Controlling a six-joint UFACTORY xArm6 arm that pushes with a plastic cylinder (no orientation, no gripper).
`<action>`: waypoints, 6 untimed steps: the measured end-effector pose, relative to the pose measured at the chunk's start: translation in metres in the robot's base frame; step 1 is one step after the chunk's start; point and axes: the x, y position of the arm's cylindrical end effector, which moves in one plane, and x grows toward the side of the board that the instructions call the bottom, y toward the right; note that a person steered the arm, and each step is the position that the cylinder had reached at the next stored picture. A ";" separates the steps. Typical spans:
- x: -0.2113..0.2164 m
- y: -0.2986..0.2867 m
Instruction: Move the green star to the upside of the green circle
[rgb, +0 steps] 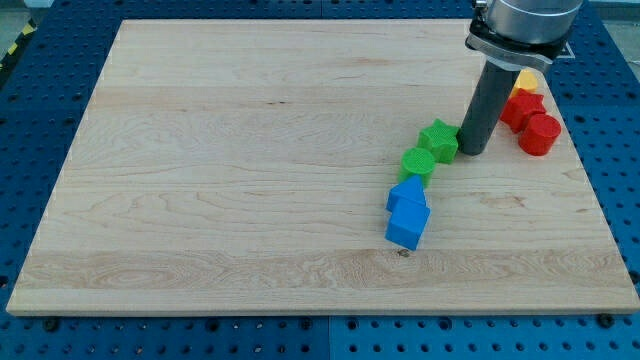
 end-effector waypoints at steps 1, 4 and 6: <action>0.000 -0.003; 0.002 -0.013; 0.003 -0.028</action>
